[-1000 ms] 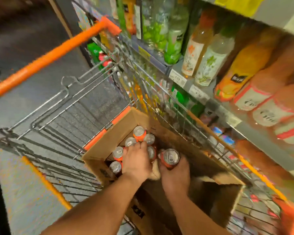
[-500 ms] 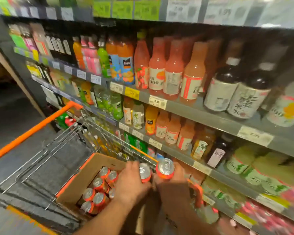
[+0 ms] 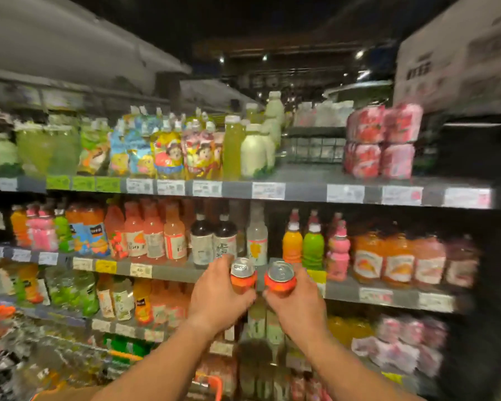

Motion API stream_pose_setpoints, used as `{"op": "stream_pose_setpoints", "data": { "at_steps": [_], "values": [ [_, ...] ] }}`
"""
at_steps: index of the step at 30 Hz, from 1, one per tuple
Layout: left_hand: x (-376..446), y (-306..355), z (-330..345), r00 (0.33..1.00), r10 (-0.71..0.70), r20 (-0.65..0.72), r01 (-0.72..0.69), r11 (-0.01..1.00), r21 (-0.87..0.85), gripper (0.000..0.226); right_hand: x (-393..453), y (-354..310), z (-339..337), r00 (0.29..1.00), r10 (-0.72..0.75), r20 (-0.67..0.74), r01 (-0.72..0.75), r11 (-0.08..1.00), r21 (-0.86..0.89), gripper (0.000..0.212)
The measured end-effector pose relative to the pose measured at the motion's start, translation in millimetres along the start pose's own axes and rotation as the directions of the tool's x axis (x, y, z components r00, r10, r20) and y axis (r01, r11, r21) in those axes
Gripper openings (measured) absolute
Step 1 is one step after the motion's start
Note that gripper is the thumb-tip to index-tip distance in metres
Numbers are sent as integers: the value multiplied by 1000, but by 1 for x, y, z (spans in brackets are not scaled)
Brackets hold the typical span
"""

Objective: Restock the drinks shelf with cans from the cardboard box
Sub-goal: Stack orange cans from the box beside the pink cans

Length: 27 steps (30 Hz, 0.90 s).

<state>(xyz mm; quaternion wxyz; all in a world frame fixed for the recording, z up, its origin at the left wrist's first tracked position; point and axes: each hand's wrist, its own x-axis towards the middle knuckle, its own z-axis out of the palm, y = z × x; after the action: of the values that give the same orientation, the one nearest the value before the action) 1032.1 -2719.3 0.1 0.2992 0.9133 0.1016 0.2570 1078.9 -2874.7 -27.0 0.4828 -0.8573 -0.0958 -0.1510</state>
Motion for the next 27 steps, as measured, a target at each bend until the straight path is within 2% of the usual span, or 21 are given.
{"op": "stream_pose_setpoints", "data": {
  "at_steps": [6, 10, 13, 17, 19, 21, 23, 27],
  "values": [
    [24, 121, -12, 983, 168, -78, -180, 965, -191, 63, 25, -33, -116, 971, -101, -216, 99, 995, -23, 49],
    [47, 181, -33, 971, 183, -154, -226, 913, -339, 63, 43, -67, -174, 961, -95, -261, 98, 995, -1, 63],
    [73, 209, -46, 973, 159, -168, -215, 887, -408, 58, 65, -95, -200, 953, -141, -270, 132, 990, -50, 64],
    [114, 226, -55, 984, 119, -134, -165, 889, -427, 54, 106, -126, -213, 944, -195, -265, 175, 980, -97, 51],
    [136, 227, -54, 988, 107, -112, -145, 887, -439, 50, 133, -135, -210, 944, -189, -270, 147, 975, -168, 59],
    [158, 226, -51, 993, 91, -75, -114, 900, -421, 47, 160, -140, -203, 956, -166, -244, 108, 966, -233, 73],
    [181, 222, -46, 997, 77, -30, -83, 918, -388, 49, 186, -142, -193, 978, -144, -149, 90, 943, -321, 81],
    [235, 212, -27, 995, 71, 67, -51, 964, -262, 47, 237, -143, -172, 999, -32, 11, 34, 882, -469, 70]
  ]
}}
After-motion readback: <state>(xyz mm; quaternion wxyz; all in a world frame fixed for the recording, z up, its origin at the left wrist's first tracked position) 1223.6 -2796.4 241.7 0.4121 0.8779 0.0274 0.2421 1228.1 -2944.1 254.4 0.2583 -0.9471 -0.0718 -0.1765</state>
